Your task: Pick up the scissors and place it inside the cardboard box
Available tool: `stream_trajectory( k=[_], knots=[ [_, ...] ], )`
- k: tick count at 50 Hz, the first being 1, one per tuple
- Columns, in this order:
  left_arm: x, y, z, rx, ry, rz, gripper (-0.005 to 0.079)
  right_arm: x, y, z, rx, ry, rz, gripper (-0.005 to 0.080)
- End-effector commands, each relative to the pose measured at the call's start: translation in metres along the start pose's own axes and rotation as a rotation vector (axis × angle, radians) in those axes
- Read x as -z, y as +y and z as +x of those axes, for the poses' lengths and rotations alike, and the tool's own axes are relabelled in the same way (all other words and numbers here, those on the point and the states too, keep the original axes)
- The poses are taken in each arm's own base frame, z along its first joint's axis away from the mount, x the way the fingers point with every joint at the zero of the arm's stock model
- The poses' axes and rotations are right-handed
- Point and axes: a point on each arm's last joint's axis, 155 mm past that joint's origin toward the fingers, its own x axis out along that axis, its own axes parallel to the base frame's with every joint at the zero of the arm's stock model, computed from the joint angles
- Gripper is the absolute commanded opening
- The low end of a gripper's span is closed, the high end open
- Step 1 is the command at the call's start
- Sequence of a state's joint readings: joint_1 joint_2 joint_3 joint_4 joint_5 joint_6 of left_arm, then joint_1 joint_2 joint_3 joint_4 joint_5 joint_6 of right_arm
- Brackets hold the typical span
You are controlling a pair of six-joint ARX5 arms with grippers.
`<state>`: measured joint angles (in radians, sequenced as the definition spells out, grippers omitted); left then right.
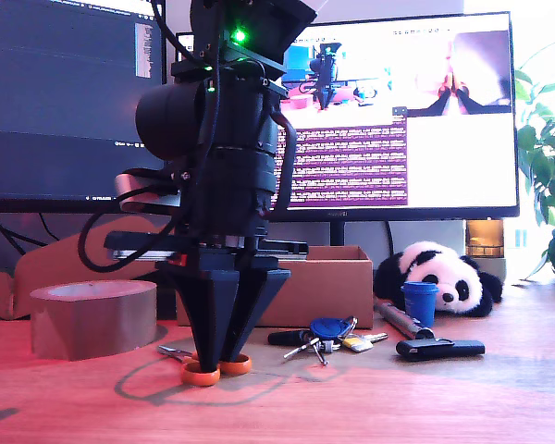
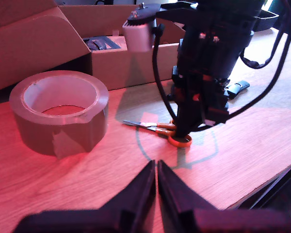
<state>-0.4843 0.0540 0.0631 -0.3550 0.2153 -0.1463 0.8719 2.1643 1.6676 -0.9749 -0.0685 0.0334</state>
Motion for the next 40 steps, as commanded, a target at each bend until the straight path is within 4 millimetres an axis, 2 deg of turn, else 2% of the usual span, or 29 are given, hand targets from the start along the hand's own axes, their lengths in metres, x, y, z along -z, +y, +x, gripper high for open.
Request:
stream_trajectory(
  k=[1, 22, 40],
  knots=[
    [0.007, 0.001, 0.002, 0.001, 0.017, 0.006, -0.0023, 0.033, -0.001, 0.042, 0.005, 0.146, 0.019, -0.0013],
    [0.007, 0.001, 0.002, 0.001, 0.017, 0.006, -0.0023, 0.016, -0.009, 0.015, 0.043, 0.127, 0.024, -0.0013],
    [0.007, 0.001, 0.002, 0.001, 0.017, 0.006, -0.0023, 0.009, -0.015, -0.003, 0.061, 0.124, 0.025, -0.0013]
  ],
)
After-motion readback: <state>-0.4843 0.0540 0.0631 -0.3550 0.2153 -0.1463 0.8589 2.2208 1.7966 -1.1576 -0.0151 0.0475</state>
